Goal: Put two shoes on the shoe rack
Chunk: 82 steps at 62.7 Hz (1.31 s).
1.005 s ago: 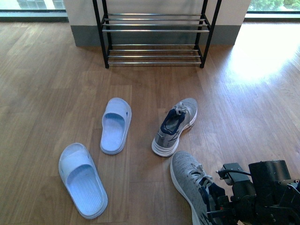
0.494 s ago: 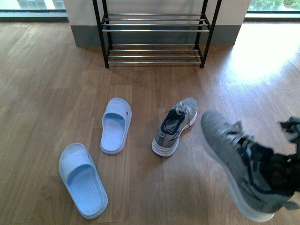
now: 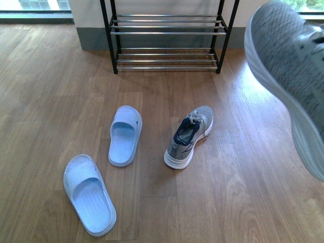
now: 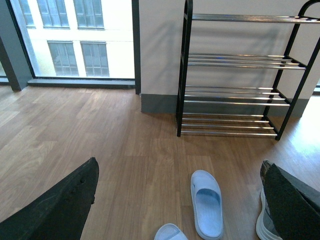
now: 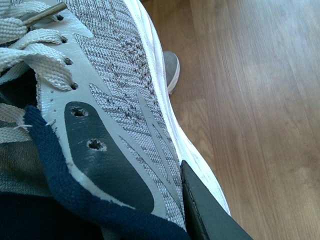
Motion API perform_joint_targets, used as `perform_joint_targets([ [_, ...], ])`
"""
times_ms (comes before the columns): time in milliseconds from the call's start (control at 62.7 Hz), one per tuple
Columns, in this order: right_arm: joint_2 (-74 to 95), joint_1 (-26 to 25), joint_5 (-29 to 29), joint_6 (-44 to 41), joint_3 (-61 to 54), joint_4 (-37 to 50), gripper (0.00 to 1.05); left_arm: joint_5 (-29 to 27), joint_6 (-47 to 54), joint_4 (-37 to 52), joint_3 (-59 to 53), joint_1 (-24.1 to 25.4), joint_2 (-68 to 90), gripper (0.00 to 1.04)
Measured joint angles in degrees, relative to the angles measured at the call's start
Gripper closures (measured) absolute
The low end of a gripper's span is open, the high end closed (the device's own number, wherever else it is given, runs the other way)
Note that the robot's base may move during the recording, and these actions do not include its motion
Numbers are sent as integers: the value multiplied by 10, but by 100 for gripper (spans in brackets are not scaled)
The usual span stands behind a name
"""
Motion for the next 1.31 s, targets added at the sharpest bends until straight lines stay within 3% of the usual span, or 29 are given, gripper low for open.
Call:
perform_joint_targets([
  [271,-86,-34,0,-2,-35,-27,103,0,0,0,0,0,0,9],
  [1308,-88,-34,-2,-5,-35,-27,103,0,0,0,0,0,0,9],
])
